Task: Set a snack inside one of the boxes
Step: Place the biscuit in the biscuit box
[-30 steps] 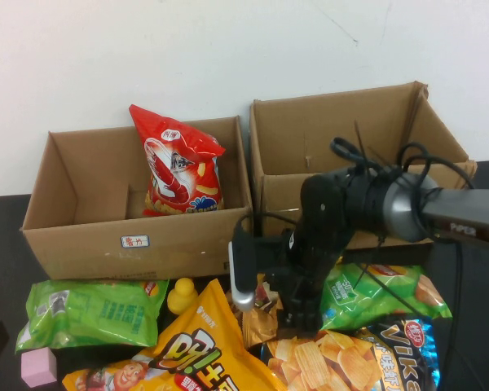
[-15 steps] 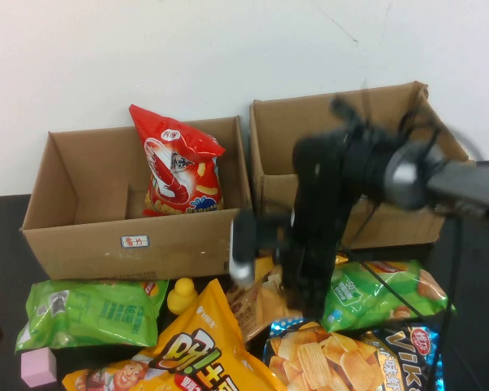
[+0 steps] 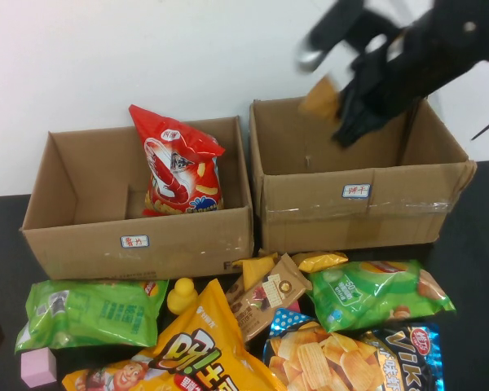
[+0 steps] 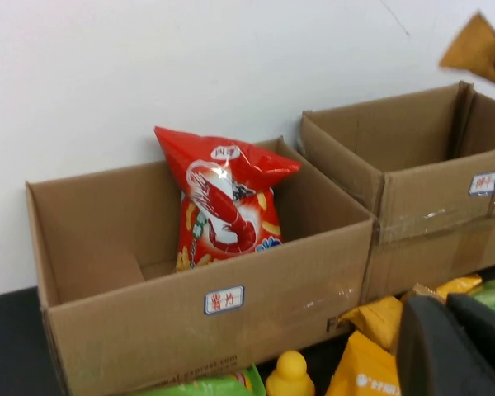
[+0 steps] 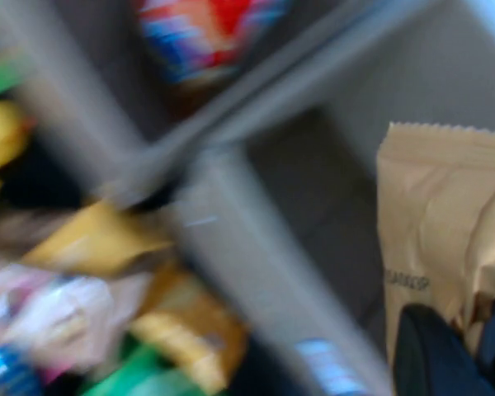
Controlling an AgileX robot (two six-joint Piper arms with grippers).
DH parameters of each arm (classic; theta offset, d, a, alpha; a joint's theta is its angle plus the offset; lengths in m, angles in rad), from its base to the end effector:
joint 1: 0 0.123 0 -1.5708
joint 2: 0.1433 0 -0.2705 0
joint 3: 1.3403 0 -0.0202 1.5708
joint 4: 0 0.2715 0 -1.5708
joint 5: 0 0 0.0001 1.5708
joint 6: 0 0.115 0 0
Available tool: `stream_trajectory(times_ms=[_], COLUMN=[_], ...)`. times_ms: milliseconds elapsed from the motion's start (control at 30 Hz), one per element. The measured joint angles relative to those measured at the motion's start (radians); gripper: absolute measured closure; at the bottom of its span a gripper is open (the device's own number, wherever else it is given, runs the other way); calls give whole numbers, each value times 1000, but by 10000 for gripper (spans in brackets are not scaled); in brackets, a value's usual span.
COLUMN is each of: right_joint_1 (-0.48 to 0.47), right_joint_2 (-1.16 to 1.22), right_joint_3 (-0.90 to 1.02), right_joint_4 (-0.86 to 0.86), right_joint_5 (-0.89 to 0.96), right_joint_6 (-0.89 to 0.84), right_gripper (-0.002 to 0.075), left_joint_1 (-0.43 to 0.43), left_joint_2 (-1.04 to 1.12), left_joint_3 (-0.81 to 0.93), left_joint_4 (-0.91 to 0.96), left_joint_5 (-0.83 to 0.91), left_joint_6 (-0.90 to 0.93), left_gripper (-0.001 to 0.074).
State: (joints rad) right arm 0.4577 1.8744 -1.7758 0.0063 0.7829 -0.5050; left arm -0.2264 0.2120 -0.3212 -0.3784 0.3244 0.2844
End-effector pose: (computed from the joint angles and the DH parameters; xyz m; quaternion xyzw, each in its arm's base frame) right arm 0.4206 0.2078 0.3019 -0.4274 0.8210 -0.0061 0.3785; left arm 0.1161 -0.0407 0.2777 0.0951 0.7374 -0.1439 0.6531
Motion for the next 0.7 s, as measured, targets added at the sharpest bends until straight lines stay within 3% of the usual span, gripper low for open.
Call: stream_trajectory(times_ms=[100, 167, 333, 433, 500, 567, 700], right_joint_1=[-84, -127, -167, -169, -170, -170, -170], right_joint_2=[49, 88, 189, 203, 192, 158, 31], right_joint_3=[0, 0, 0, 0, 0, 0, 0], right_joint_4=[27, 59, 124, 125, 133, 138, 139], right_joint_5=[-112, -170, -260, -255, -235, -195, -129], right_joint_6=[34, 36, 39, 39, 39, 39, 39], right_gripper=[653, 589, 303, 228, 232, 293, 552], left_joint_1=[0, 0, 0, 0, 0, 0, 0], left_joint_2=[0, 0, 0, 0, 0, 0, 0], left_joint_3=[0, 0, 0, 0, 0, 0, 0], left_joint_4=[0, 0, 0, 2, 2, 2, 2], left_joint_5=[13, 18, 20, 20, 20, 22, 26], left_joint_6=[0, 0, 0, 0, 0, 0, 0], left_gripper=[736, 736, 736, 736, 736, 736, 736])
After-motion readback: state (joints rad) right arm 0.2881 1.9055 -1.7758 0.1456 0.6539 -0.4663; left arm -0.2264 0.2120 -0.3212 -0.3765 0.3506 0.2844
